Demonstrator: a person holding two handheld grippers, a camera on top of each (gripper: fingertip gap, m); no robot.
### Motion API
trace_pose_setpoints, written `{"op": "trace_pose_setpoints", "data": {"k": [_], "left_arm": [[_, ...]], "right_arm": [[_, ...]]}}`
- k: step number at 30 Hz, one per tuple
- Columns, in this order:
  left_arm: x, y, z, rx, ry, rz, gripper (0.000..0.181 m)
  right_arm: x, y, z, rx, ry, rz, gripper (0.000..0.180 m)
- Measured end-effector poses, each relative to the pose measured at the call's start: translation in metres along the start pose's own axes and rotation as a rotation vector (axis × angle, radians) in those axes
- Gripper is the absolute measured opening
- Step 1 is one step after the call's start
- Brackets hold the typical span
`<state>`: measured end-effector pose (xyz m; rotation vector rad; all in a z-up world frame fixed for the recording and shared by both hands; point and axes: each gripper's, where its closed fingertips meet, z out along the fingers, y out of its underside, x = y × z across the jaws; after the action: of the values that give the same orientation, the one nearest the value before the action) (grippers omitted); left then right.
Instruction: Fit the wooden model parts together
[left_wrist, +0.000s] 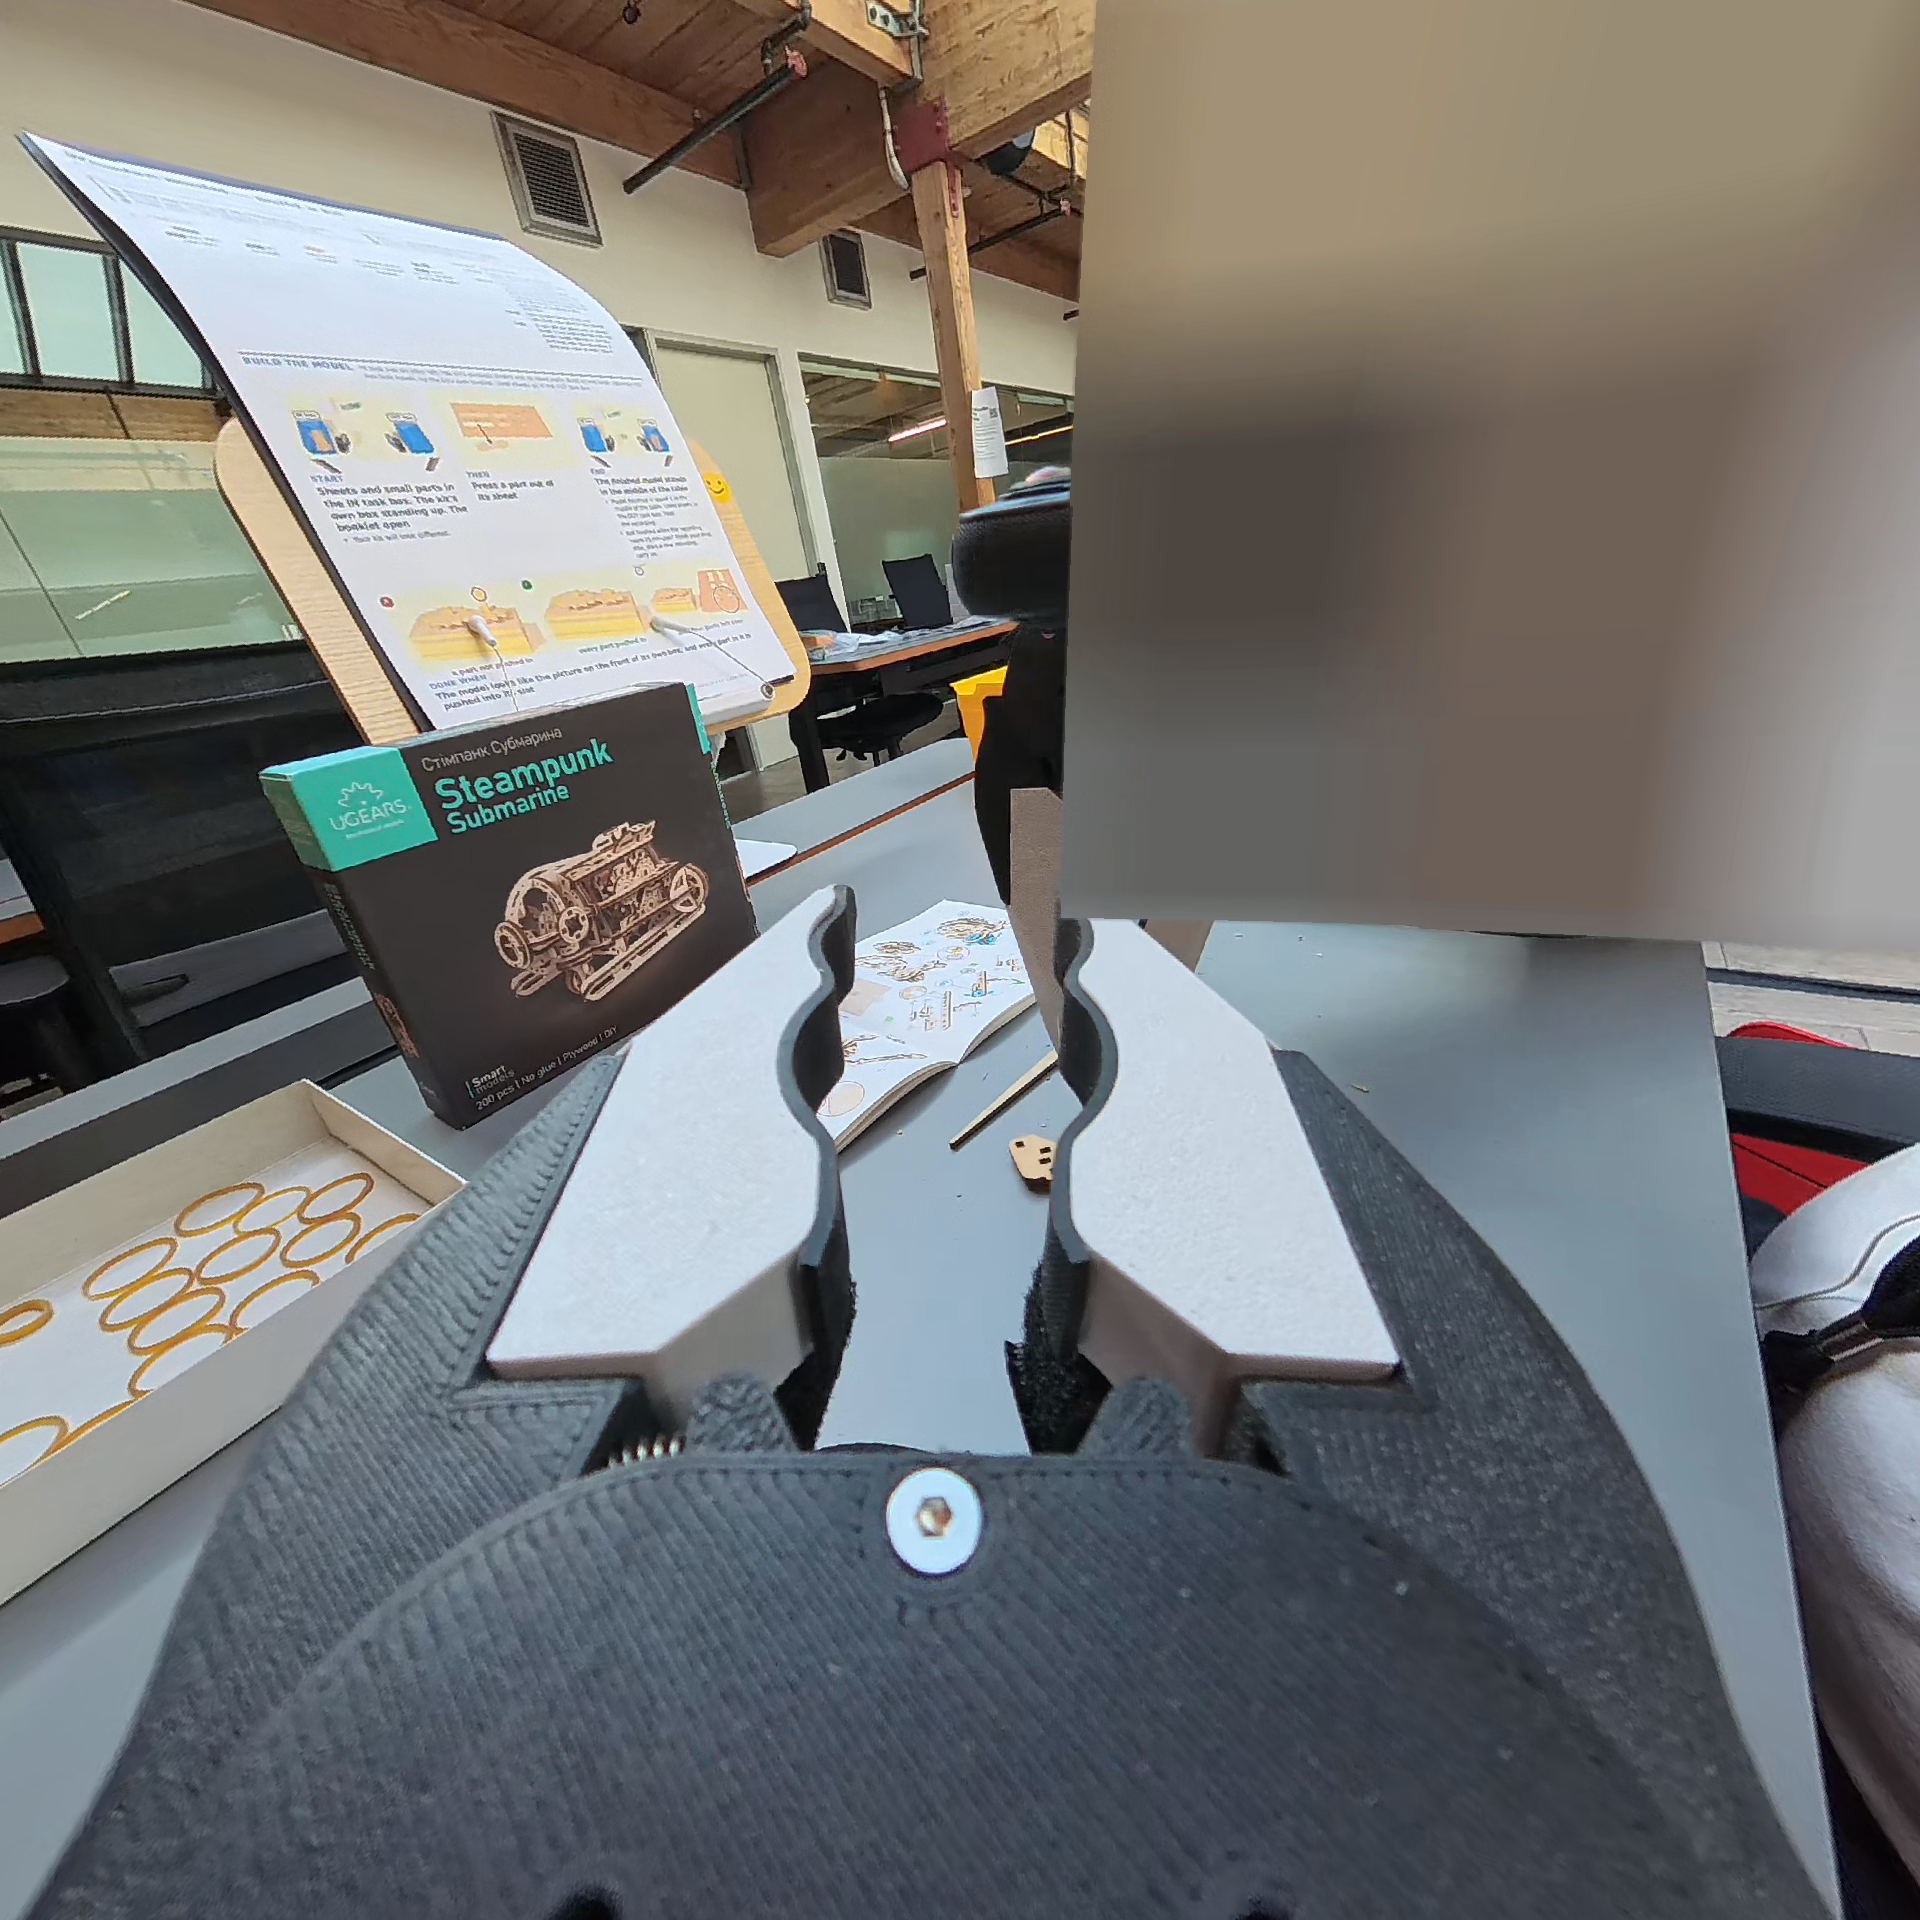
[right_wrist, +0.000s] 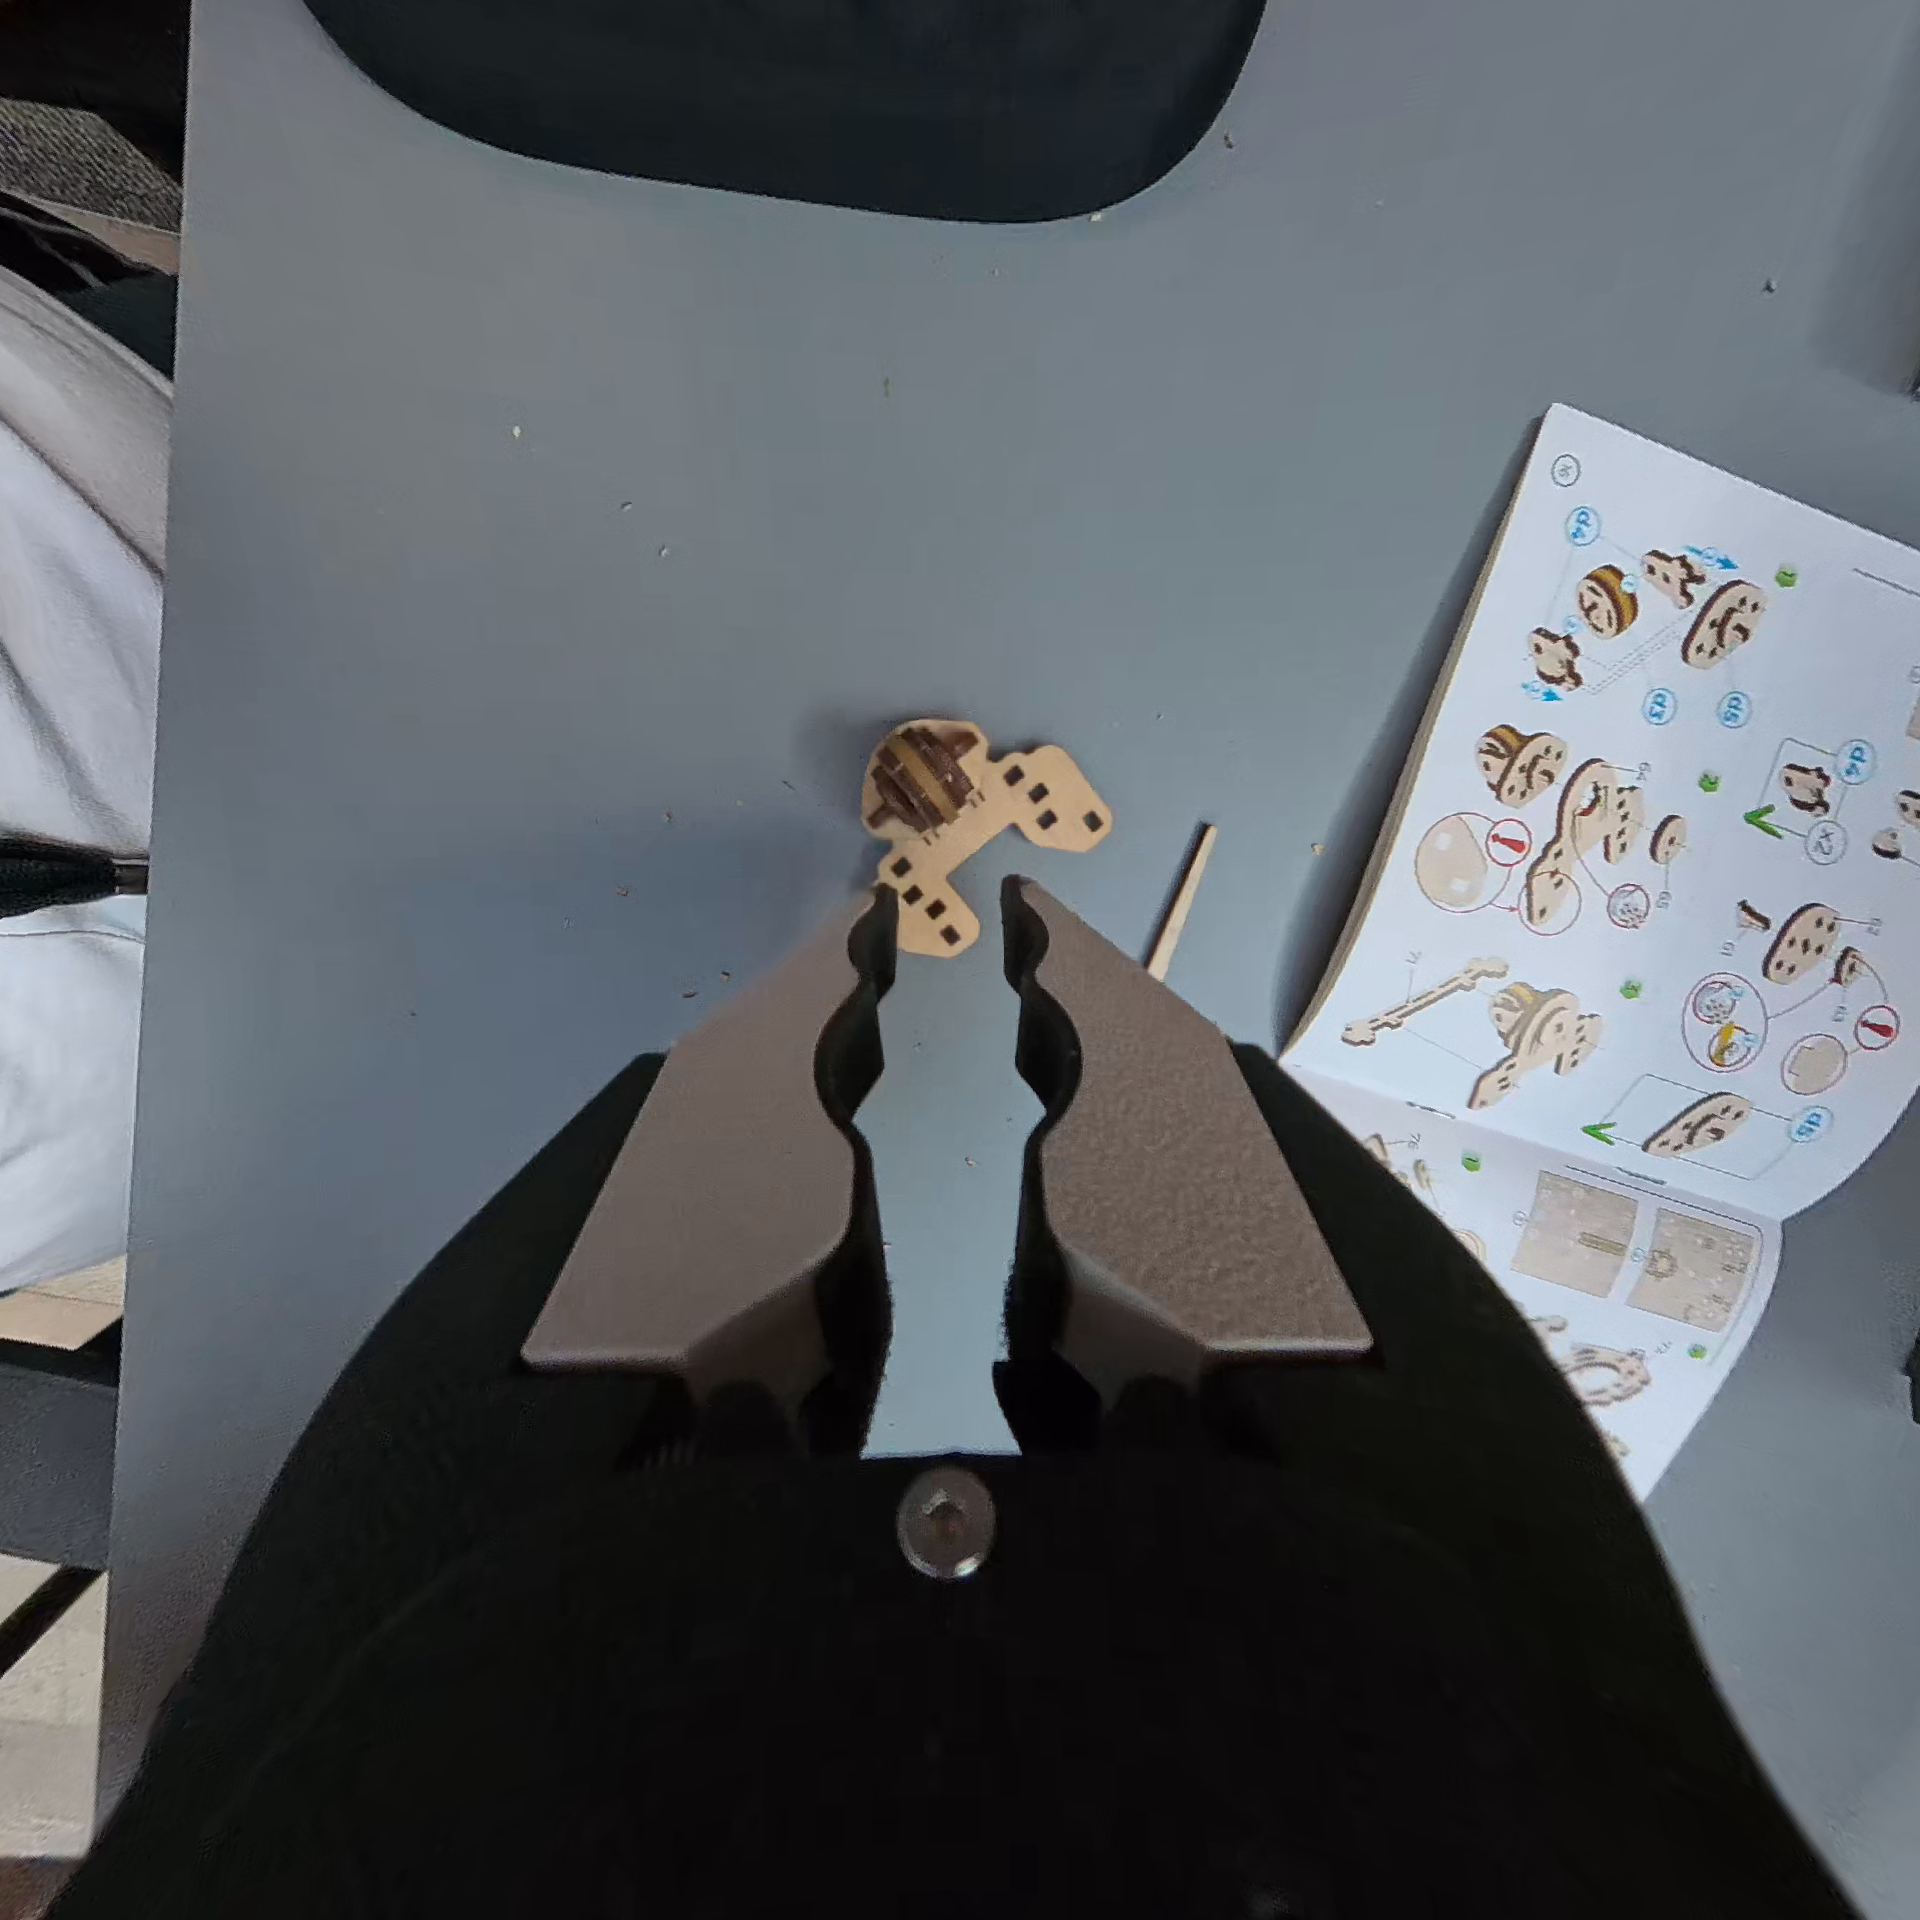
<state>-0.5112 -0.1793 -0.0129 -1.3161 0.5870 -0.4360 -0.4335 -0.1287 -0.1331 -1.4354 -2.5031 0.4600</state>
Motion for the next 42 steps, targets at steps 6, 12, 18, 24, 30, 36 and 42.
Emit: {"op": "trace_pose_setpoints", "data": {"k": [6, 12, 18, 24, 30, 36, 42], "left_arm": [[0.001, 0.002, 0.000, -0.005, 0.009, -0.004, 0.036], [0.001, 0.000, -0.002, 0.003, 0.008, -0.004, 0.036], [0.000, 0.000, -0.002, 0.003, 0.009, -0.009, 0.036], [0.001, 0.001, -0.002, 0.000, 0.010, -0.006, 0.036], [0.001, 0.002, -0.002, -0.004, 0.010, -0.008, 0.035], [0.007, 0.014, 0.005, -0.084, 0.026, 0.005, 0.035], [0.034, 0.040, 0.022, -0.250, 0.097, 0.073, 0.039]], "right_arm": [[-0.010, -0.002, 0.001, 0.032, -0.008, -0.028, 0.020], [-0.012, 0.000, 0.010, 0.007, -0.049, 0.062, 0.018], [-0.010, -0.001, 0.017, -0.017, -0.005, 0.134, 0.012], [-0.011, 0.003, 0.025, -0.033, -0.015, 0.127, 0.002], [-0.012, 0.004, 0.024, -0.007, -0.046, 0.150, 0.002], [-0.015, -0.005, 0.016, 0.082, -0.149, 0.282, 0.001], [-0.013, -0.029, -0.014, 0.318, -0.327, 0.481, 0.001]]}}
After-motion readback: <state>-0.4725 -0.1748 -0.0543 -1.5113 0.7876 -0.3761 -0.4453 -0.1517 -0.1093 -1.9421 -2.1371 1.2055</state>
